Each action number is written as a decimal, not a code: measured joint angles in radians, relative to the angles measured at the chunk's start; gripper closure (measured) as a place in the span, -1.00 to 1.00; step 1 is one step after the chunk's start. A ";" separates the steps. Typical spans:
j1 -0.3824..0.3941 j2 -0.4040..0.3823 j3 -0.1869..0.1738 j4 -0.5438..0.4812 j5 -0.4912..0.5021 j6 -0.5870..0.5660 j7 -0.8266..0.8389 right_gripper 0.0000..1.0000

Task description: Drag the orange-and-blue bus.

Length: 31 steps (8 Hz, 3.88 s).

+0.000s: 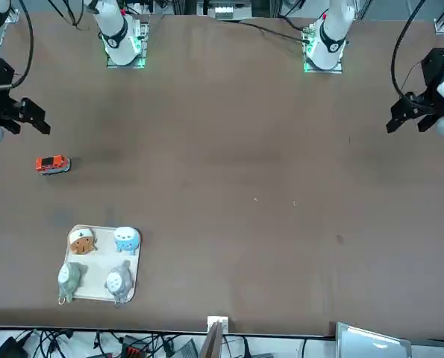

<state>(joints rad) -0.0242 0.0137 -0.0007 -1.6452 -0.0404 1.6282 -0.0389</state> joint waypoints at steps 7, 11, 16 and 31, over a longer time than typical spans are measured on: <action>-0.093 0.005 -0.028 0.003 -0.004 -0.243 0.027 -1.00; -0.263 0.080 -0.035 -0.028 -0.002 -0.232 0.283 -0.99; -0.384 0.177 -0.036 -0.245 0.059 0.208 0.687 -0.99; -0.445 0.347 -0.024 -0.551 0.144 0.903 0.890 -0.96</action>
<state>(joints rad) -0.4692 0.3604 -0.0249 -2.1963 0.1032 2.5315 0.8510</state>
